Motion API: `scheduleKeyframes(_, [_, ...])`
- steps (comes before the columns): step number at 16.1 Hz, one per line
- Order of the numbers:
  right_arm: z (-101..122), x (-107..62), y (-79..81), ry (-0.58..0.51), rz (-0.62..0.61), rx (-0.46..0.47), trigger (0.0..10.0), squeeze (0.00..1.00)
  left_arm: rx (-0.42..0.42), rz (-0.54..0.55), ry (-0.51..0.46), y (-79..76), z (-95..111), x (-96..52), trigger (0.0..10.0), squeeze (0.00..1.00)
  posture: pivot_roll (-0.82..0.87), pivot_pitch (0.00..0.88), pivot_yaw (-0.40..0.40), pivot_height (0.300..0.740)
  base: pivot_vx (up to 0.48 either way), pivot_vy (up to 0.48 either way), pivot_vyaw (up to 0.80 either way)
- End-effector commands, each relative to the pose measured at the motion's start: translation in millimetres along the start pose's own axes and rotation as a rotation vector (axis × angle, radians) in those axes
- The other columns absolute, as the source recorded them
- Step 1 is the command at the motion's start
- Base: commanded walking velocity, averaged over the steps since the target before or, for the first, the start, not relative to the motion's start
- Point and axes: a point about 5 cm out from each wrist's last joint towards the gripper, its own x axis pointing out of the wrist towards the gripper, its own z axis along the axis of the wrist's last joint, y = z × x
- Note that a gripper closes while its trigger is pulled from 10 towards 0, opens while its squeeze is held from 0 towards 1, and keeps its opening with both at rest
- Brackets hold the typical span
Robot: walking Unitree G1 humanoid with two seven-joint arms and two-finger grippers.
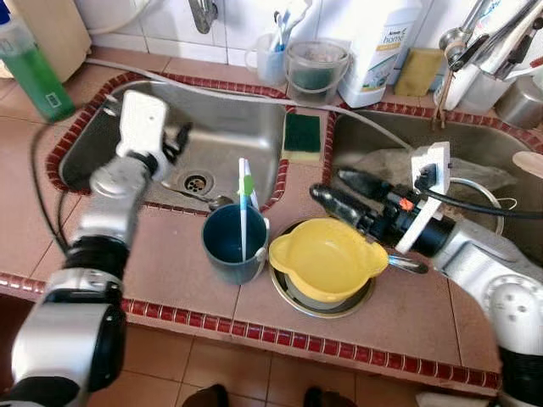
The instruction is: Kitchen organization
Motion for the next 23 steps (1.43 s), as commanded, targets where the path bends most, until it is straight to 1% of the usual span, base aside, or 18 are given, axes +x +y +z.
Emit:
scheduleKeyframes(1, [1.3, 2.7, -3.2, -0.034, -0.041, -0.007, 10.0, 0.0, 0.012, -0.014, -0.008, 4.5, 4.6, -2.9, 10.0, 0.0, -0.08, 0.163, 0.019, 0.74, 0.0, 0.0, 0.0])
scheduleKeyframes(2, [-0.3, 5.2, -4.6, -0.068, -0.061, 0.02, 10.0, 0.0, 0.031, -0.033, -0.015, 5.8, 7.9, -6.0, 10.0, 0.0, -0.06, 0.151, 0.023, 0.74, 0.0, 0.0, 0.0])
scheduleKeyframes(3, [-1.1, 7.1, -5.0, -0.098, -0.073, 0.026, 10.0, 0.0, 0.042, -0.037, -0.011, 8.0, 10.4, -9.1, 10.0, 0.0, -0.06, 0.142, 0.027, 0.74, 0.0, 0.0, 0.0])
scheduleKeyframes(4, [-1.2, 7.8, -5.3, -0.118, -0.084, 0.019, 10.0, 0.0, 0.033, -0.042, -0.016, 9.0, 12.0, -11.4, 10.0, 0.0, -0.05, 0.137, 0.028, 0.74, 0.0, 0.0, 0.0])
scheduleKeyframes(5, [5.4, 7.8, -6.1, -0.225, -0.117, -0.049, 10.0, 0.0, -0.037, -0.045, -0.038, 12.1, 18.7, -17.5, 10.0, 0.0, -0.05, 0.133, 0.029, 0.74, 0.0, 0.0, 0.0])
scheduleKeyframes(6, [5.6, 7.3, -9.4, -0.256, -0.139, -0.038, 10.0, 0.0, -0.1, -0.048, -0.042, 15.1, 23.3, -20.5, 10.0, 0.0, -0.03, 0.124, 0.025, 0.74, 0.0, 0.0, 0.0])
scheduleKeyframes(7, [5.0, 7.3, -10.9, -0.254, -0.148, -0.032, 10.0, 0.0, -0.102, -0.048, -0.044, 16.4, 24.7, -21.5, 10.0, 0.0, -0.03, 0.124, 0.025, 0.74, 0.0, 0.0, 0.0])
scheduleKeyframes(8, [4.4, 9.4, -16.5, -0.26, -0.204, -0.062, 10.0, 0.0, -0.082, -0.018, -0.038, 23.9, 28.1, -27.9, 10.0, 0.0, -0.03, 0.118, 0.027, 0.74, 0.0, 0.0, 0.0])
scheduleKeyframes(9, [4.4, 10.7, -18.3, -0.274, -0.228, -0.063, 10.0, 0.0, -0.101, -0.017, -0.036, 24.3, 31.1, -33.0, 10.0, 0.0, -0.03, 0.108, 0.028, 0.74, 0.0, 0.0, 0.0])
scheduleKeyframes(10, [3.9, 11.6, -19.7, -0.282, -0.251, -0.073, 10.0, 0.0, -0.103, -0.002, -0.017, 25.4, 31.7, -36.2, 10.0, 0.0, -0.03, 0.104, 0.028, 0.74, 0.0, 0.0, 0.0])
scheduleKeyframes(11, [3.6, 12.4, -20.6, -0.292, -0.271, -0.106, 10.0, 0.0, -0.111, 0.02, 0.031, 26.6, 30.9, -39.1, 10.0, 0.0, -0.03, 0.1, 0.028, 0.74, 0.0, 0.0, 0.0])
scheduleKeyframes(12, [2.3, 12.6, -22.0, -0.294, -0.293, -0.138, 10.0, 0.0, -0.161, 0.012, 0.044, 25.8, 33.4, -41.4, 10.0, 0.0, -0.03, 0.098, 0.029, 0.74, 0.0, 0.0, 0.0])
scheduleKeyframes(13, [0.5, 12.5, -23.9, -0.284, -0.317, -0.182, 10.0, 0.0, -0.178, -0.018, 0.047, 22.3, 37.4, -44.6, 10.0, 0.0, -0.03, 0.096, 0.028, 0.74, 0.0, 0.0, 0.0])
scheduleKeyframes(15, [-1.3, 12.7, -25.9, -0.273, -0.349, -0.227, 10.0, 0.0, -0.169, -0.056, 0.068, 17.0, 40.4, -50.0, 10.0, 0.0, -0.03, 0.094, 0.03, 0.74, 0.0, 0.0, 0.0])
scheduleKeyframes(17, [-3.3, 11.6, -29.5, -0.259, -0.395, -0.303, 10.0, 0.0, -0.211, -0.123, 0.107, 9.9, 43.2, -57.2, 10.0, 0.0, -0.03, 0.089, 0.031, 0.74, 0.0, 0.0, 0.0])
scheduleKeyframes(19, [-6.6, 11.9, -30.4, -0.25, -0.406, -0.338, 10.0, 0.0, -0.237, -0.192, 0.12, 1.9, 49.0, -64.1, 10.0, 0.0, -0.03, 0.084, 0.027, 0.74, 0.0, 0.0, 0.0])
scheduleKeyframes(22, [-10.6, 13.3, -29.0, -0.236, -0.4, -0.361, 10.0, 0.0, -0.216, -0.273, 0.143, -9.9, 53.4, -72.0, 10.0, 0.0, -0.04, 0.08, 0.024, 0.74, 0.0, 0.0, 0.0])
scheduleKeyframes(23, [-11.6, 13.8, -28.3, -0.23, -0.396, -0.368, 10.0, 0.0, -0.232, -0.292, 0.156, -13.1, 54.3, -73.7, 10.0, 0.0, -0.04, 0.08, 0.024, 0.74, 0.0, 0.0, 0.0])
